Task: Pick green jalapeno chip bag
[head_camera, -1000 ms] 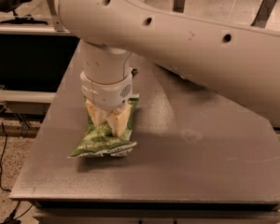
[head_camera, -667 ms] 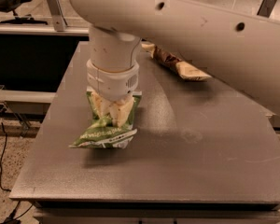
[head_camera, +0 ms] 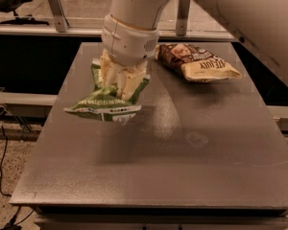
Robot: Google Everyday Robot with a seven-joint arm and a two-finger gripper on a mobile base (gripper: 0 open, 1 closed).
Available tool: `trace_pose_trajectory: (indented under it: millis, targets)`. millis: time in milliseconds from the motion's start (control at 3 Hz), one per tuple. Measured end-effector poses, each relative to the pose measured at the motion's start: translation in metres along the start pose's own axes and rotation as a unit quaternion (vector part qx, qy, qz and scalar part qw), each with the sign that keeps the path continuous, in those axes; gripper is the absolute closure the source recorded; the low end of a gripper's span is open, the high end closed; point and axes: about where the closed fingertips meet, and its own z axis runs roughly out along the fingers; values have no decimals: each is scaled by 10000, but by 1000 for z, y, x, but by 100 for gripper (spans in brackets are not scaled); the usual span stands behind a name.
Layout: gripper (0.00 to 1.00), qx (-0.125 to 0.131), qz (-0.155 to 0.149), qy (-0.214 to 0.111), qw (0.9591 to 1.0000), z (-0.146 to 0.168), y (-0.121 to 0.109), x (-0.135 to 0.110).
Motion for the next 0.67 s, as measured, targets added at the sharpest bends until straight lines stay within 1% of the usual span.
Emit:
trace_pose_trajectory:
  millis: [333,667]
  targets:
    - [100,521,106,-357,9979,-46,-17,-2]
    - [100,700,83,-304,9971,-45,-27,-2]
